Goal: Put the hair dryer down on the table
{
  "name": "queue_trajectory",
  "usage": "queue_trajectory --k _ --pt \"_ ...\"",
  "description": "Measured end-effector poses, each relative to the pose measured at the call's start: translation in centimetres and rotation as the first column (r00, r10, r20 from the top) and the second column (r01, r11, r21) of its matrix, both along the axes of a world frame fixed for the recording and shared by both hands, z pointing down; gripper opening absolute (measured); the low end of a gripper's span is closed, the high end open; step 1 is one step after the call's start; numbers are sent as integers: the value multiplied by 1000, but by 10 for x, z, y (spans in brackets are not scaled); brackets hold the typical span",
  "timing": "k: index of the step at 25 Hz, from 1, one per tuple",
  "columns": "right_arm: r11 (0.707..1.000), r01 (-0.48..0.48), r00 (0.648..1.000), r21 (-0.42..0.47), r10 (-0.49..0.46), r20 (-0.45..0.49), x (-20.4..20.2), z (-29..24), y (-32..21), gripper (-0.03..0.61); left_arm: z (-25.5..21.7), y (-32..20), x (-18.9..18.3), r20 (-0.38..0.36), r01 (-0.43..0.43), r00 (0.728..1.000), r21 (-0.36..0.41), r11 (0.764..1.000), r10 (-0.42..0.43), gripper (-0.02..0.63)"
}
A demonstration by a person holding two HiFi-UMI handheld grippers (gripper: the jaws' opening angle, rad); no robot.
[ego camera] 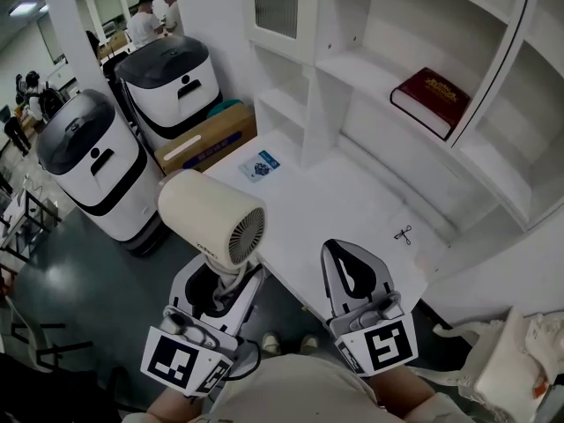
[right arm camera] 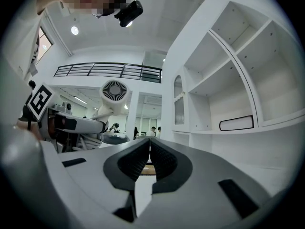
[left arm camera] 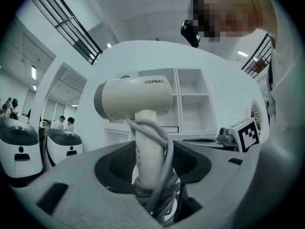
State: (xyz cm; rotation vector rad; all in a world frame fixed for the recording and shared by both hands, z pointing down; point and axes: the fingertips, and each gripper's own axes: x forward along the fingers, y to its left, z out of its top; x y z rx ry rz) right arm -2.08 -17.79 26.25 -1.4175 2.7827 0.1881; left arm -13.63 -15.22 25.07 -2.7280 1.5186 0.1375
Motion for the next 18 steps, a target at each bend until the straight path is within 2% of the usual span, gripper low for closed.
queue_trajectory --k 11,18 --pt "1000 2 1000 -14 -2 0 6 6 -11 21 2 -13 10 35 -18 999 -38 999 19 222" --pt "999 -37 999 -25 36 -36 18 24 -53 21 12 -56 20 80 -30 996 -103 994 39 222"
